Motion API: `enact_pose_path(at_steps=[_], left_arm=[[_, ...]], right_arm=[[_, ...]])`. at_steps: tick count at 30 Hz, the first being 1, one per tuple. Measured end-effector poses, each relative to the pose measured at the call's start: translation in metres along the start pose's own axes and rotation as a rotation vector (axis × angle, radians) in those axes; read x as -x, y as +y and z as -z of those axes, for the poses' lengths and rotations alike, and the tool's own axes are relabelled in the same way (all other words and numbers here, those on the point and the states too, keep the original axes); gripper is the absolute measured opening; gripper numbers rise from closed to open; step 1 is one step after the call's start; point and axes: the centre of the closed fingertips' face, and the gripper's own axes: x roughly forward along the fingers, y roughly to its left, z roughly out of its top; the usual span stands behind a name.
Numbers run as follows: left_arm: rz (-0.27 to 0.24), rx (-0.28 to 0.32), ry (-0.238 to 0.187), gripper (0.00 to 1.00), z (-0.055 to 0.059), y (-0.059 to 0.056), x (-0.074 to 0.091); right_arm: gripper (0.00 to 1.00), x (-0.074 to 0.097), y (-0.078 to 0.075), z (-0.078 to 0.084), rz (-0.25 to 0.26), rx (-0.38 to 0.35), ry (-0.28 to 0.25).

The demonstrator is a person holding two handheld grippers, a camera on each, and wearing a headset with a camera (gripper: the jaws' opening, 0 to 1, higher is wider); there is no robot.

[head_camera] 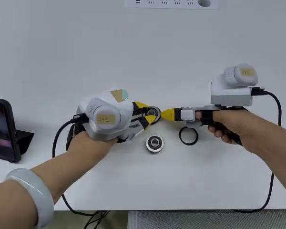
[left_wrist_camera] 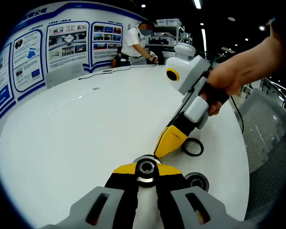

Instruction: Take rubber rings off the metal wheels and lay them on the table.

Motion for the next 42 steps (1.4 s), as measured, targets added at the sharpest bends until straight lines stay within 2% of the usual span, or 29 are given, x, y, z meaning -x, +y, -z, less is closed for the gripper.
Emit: enact_pose_path(at_steps=[4, 8, 9, 12, 15, 29, 42], left_arm=[[0.0, 0.0, -0.001, 0.13, 0.0, 0.0, 0.0], [0.0, 0.0, -0.001, 0.13, 0.0, 0.0, 0.0], [0.0, -0.001, 0.0, 0.13, 0.0, 0.0, 0.0], [0.0, -0.001, 0.0, 0.13, 0.0, 0.0, 0.0], [0.0, 0.0, -0.001, 0.13, 0.0, 0.001, 0.0], [0.0, 0.002, -0.004, 0.13, 0.0, 0.001, 0.0], [0.0, 0.003, -0.004, 0.13, 0.0, 0.001, 0.0]], right_arm=[[0.02, 0.001, 0.007, -0.005, -0.028, -0.017, -0.025], [0.02, -0.002, 0.004, -0.004, 0.001, 0.023, -0.008], [0.02, -0.002, 0.0, -0.005, 0.018, 0.028, -0.017], [0.02, -0.001, -0.002, -0.006, 0.024, 0.046, -0.026], [0.13, -0.002, 0.0, -0.007, 0.012, 0.033, -0.035], [0.2, -0.013, 0.003, -0.007, -0.014, 0.027, -0.019], [0.19, -0.005, 0.008, -0.006, -0.016, 0.045, -0.023]])
